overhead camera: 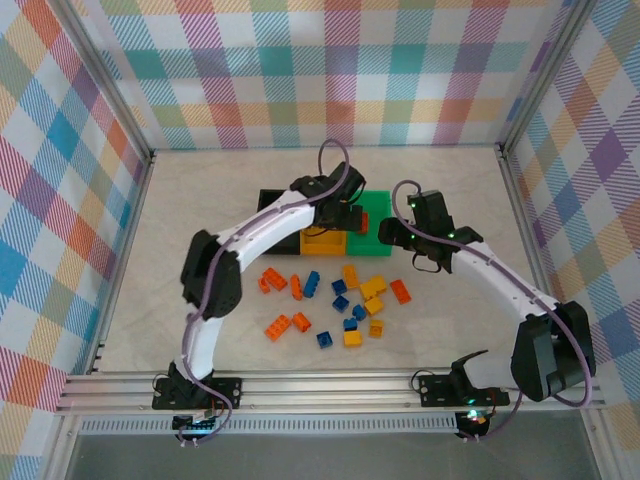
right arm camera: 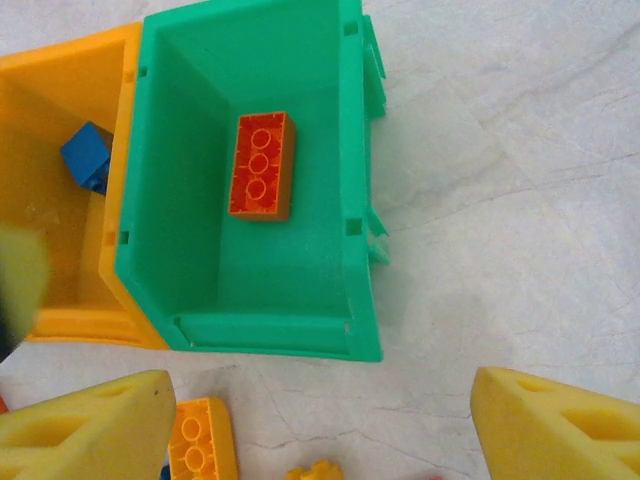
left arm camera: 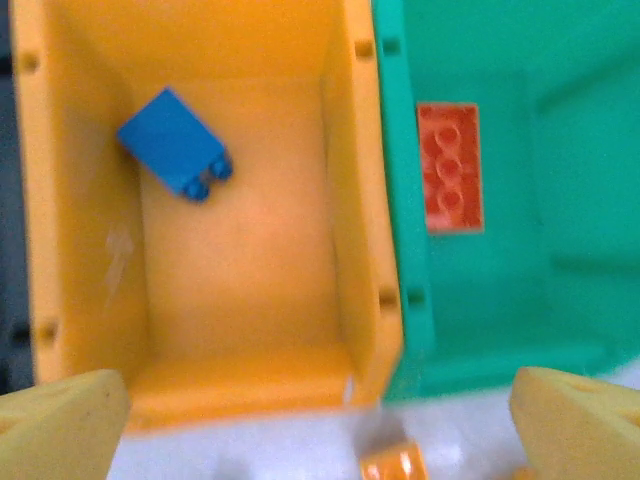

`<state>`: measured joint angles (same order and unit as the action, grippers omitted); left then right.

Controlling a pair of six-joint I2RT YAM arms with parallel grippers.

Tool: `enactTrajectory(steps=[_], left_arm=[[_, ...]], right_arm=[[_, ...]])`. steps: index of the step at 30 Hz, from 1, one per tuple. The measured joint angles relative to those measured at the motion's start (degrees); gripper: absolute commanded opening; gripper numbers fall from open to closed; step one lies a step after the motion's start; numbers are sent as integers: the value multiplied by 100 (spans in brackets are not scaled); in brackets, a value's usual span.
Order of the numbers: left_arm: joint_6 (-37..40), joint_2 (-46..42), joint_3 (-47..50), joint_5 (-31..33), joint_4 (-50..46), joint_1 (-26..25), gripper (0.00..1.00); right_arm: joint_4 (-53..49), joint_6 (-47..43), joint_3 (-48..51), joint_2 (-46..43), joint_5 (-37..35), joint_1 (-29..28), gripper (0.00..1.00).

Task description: Sort the legos into containers by color

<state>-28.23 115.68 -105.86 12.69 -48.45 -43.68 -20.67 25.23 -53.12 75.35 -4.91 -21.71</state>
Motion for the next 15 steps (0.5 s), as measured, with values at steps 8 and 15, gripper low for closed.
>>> enactTrajectory(steps=[8, 15], left_arm=[[-42, -2090, 2428, -232, 527, -601, 95], [-31, -2277, 4037, -457, 750, -682, 80]], right_arm=[[-48, 63, 365, -201, 334, 0, 77], [-87, 116, 671, -251, 485, 0, 76]])
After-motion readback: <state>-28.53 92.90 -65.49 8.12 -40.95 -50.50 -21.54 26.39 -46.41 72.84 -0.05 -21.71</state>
